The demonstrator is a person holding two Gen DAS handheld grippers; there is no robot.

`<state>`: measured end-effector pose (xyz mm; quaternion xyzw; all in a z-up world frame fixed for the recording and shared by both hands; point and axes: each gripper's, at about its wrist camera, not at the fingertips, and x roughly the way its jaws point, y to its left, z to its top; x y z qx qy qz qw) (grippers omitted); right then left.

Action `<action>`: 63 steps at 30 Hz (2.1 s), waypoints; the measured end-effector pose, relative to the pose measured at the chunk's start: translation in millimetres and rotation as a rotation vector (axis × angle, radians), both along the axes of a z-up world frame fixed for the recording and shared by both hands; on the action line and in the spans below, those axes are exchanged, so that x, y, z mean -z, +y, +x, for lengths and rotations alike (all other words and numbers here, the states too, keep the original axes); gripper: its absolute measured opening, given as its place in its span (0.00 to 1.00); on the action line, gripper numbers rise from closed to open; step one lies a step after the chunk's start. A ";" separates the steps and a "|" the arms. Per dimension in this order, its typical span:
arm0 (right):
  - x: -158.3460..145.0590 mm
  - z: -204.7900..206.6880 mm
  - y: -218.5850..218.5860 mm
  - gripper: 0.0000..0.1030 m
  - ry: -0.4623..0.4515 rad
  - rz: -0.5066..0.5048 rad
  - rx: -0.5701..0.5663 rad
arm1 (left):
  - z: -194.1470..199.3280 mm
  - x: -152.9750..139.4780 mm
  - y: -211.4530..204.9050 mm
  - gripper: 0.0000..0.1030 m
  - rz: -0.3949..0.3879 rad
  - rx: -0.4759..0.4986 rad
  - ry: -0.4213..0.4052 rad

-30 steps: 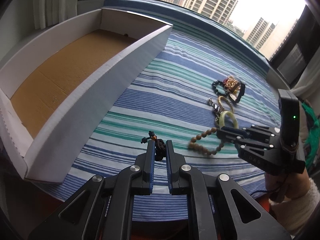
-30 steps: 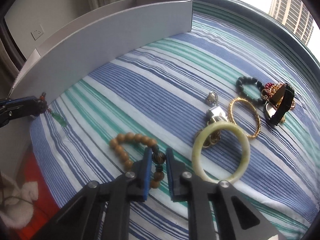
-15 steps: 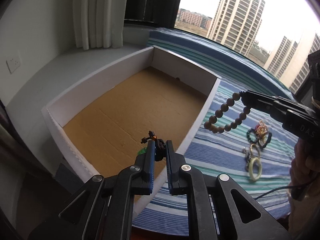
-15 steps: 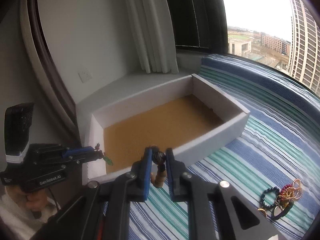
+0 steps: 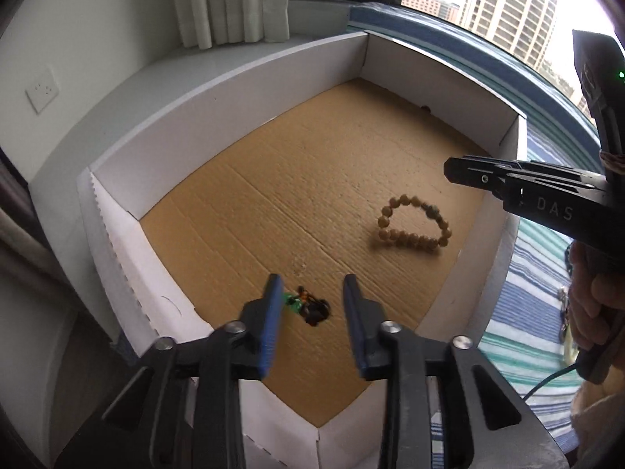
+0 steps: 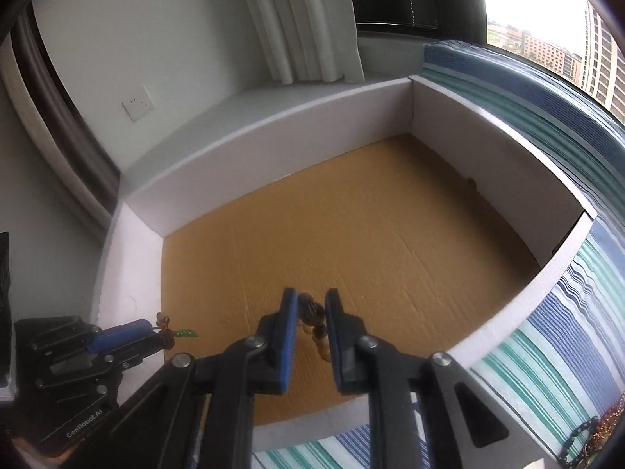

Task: Organize jewelry
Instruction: 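Lift the bead bracelet with the left tool and carry it into the white box, then open the left tool to drop the bead bracelet in the box, then move the left tool back over the pale jade bangle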

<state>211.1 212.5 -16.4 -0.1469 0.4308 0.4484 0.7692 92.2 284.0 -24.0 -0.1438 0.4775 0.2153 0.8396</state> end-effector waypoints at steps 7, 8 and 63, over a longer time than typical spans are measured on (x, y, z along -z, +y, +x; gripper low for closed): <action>13.2 -7.8 -1.8 0.30 -0.042 -0.068 -0.050 | -2.4 -11.4 -2.7 0.89 0.163 -0.050 -0.043; 18.0 -8.1 -1.1 0.30 -0.042 -0.084 -0.051 | -2.3 -10.1 -4.7 0.90 0.183 -0.052 -0.042; 62.4 -172.3 -438.2 0.79 -0.214 -0.144 0.733 | -33.2 61.4 -272.9 0.99 0.043 0.490 -0.117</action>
